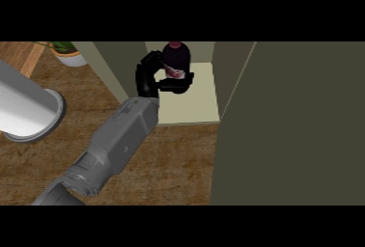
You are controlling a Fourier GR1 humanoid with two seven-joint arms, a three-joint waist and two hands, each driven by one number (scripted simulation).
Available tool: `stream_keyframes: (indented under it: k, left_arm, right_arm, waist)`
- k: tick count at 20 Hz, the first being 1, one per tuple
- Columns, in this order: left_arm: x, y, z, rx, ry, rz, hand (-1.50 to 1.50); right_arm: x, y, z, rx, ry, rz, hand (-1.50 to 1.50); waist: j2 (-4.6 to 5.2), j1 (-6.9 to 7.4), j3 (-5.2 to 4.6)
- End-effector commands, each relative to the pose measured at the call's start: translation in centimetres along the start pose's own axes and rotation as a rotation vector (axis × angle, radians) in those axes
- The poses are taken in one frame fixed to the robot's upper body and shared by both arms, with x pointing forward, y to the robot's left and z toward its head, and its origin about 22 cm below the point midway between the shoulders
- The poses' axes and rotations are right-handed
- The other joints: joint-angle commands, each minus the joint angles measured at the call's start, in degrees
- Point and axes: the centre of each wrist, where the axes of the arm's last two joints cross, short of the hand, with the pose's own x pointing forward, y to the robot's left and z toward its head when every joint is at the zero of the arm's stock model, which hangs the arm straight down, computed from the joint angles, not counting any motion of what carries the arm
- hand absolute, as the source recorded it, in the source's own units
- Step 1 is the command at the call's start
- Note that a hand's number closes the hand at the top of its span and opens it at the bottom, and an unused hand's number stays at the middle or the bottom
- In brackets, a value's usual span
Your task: Pick up the wine, place it into the cabinet and close the cabinet
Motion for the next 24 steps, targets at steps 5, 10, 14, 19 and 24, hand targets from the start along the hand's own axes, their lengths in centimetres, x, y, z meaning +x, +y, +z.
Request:
stream_keyframes:
  k: [5, 10, 14, 19, 24]
  left_arm:
    - [1.1, 1.0, -1.9, 0.081, -0.085, -0.217, -1.50]
    - [1.8, 2.6, -3.2, 0.098, -0.061, -0.223, -1.50]
    - [1.1, 2.7, -3.0, 0.116, -0.062, -0.242, -1.50]
    - [1.3, 3.8, -3.5, 0.136, -0.080, -0.270, -1.50]
    - [1.5, 3.6, -3.5, 0.058, -0.124, -0.226, -1.50]
  right_arm:
    - [2.5, 0.3, 1.3, 0.028, -0.029, -0.065, -1.50]
    - [3.1, 0.4, 2.0, 0.049, -0.073, -0.044, -1.50]
    - [3.2, 0.8, 1.8, 0.056, -0.072, -0.075, -1.50]
    - [2.5, 0.3, 1.5, 0.045, -0.060, -0.055, -1.50]
    - [2.6, 0.9, 1.8, 0.039, -0.073, -0.062, -1.50]
  waist:
    - [-0.28, -0.03, 0.08]
    - [-0.26, -0.39, 0.08]
    - [0.17, -1.32, 0.01]
    - [0.14, -0.85, 0.05]
    - [-0.17, -0.55, 0.05]
